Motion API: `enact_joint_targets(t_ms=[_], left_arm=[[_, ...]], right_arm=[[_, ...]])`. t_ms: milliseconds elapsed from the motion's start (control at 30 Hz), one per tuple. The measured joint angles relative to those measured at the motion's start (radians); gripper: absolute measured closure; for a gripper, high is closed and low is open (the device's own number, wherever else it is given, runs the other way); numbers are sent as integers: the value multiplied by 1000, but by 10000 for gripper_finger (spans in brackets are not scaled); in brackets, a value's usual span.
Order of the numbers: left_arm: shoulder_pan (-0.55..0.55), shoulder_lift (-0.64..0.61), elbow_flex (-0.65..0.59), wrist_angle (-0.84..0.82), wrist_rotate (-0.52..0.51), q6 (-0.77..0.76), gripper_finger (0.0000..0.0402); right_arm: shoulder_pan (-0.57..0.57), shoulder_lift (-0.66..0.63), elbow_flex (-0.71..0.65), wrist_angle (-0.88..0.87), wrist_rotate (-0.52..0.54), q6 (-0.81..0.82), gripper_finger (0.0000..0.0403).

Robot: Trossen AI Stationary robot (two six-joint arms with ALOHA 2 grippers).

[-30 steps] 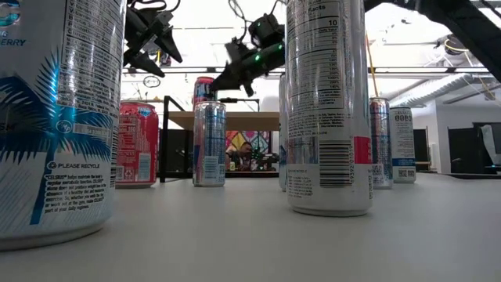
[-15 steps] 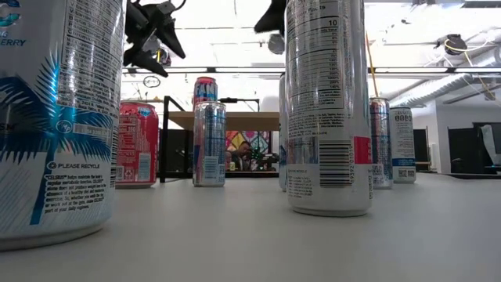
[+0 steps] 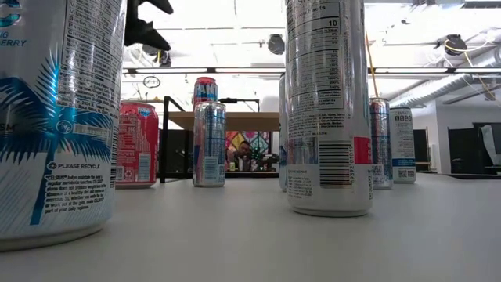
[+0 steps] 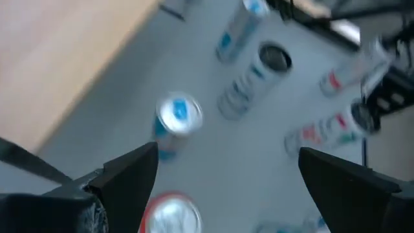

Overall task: Place canned beverage on shelf
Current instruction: Put the top red soda can on the shelf aligned with the other red soda can

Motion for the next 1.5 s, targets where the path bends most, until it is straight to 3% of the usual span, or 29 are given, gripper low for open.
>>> enact_joint_targets(t_ms=[167, 467, 1000, 1500], left_arm=[[-70, 9, 0, -128, -96, -128, 27], [-162, 65, -7, -179, -240, -203, 27], [-171, 310, -7, -266, -183, -135, 7], [-165, 493, -7, -256, -214, -181, 11]], right_arm=[[10, -25, 0, -48, -129, -34, 403], [70, -40, 0, -43, -125, -68, 403], [216, -40, 0, -43, -123, -57, 403], [224, -40, 0, 1, -119, -74, 403]])
